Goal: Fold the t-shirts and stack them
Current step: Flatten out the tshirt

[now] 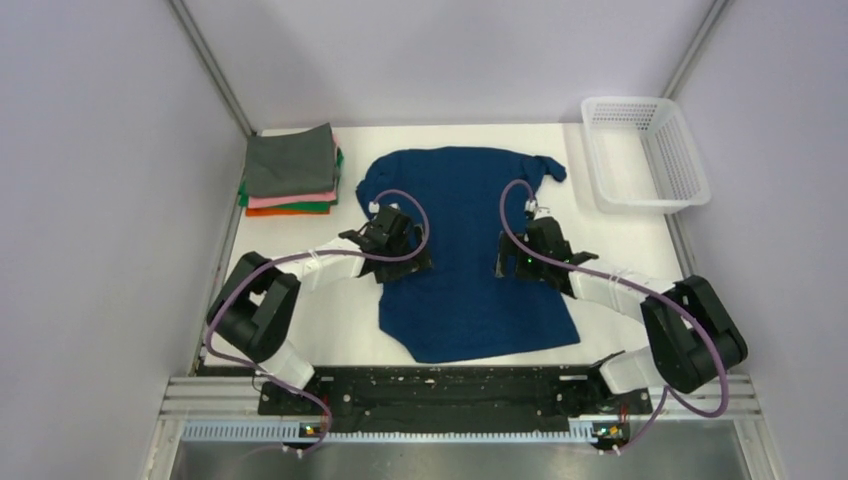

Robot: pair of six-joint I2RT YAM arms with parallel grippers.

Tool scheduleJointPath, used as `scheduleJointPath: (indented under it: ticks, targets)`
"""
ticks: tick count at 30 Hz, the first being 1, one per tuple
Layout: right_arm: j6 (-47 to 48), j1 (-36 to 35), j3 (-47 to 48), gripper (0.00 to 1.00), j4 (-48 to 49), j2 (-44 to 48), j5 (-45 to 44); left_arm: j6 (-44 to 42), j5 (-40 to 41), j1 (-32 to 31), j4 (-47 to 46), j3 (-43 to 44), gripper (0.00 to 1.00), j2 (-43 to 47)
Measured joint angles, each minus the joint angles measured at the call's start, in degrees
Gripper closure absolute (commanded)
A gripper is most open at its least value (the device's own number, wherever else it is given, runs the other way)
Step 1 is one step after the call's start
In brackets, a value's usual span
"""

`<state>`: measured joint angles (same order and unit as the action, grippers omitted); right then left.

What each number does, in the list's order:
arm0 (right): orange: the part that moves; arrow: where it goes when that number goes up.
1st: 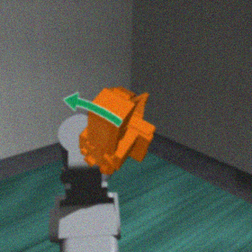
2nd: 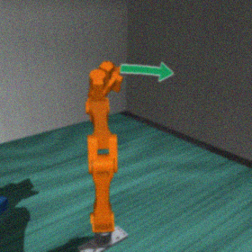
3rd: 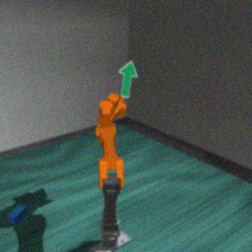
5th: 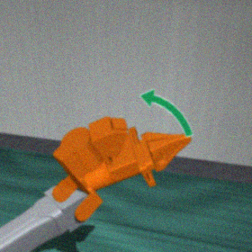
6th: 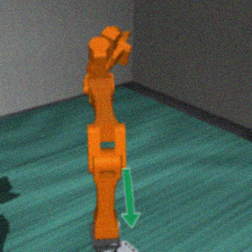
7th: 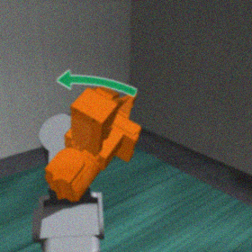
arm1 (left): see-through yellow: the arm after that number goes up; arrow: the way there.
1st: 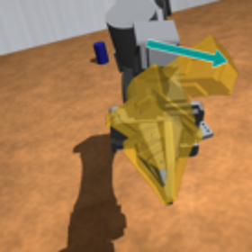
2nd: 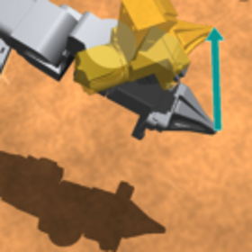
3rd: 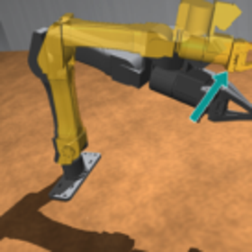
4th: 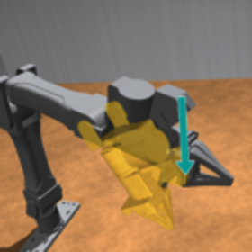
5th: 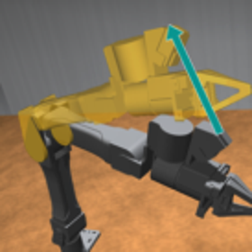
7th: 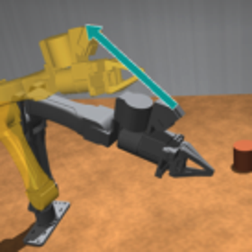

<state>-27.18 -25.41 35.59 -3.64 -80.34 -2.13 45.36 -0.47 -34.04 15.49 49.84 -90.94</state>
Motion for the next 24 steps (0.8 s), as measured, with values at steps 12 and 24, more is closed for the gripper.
scheduleJointPath:
  ticks: [12,24]
  targets:
    - [-11.4,-29.5,-5.1,0.06,10.2,1.2,0.4,-0.3,-5.9,11.5,-0.7,34.4,0.02,-27.6]
    - [-8.6,-42.8,3.0,0.01,14.6,-3.1,8.1,-12.4,-13.3,13.5,1.1,49.4,0.01,-34.3]
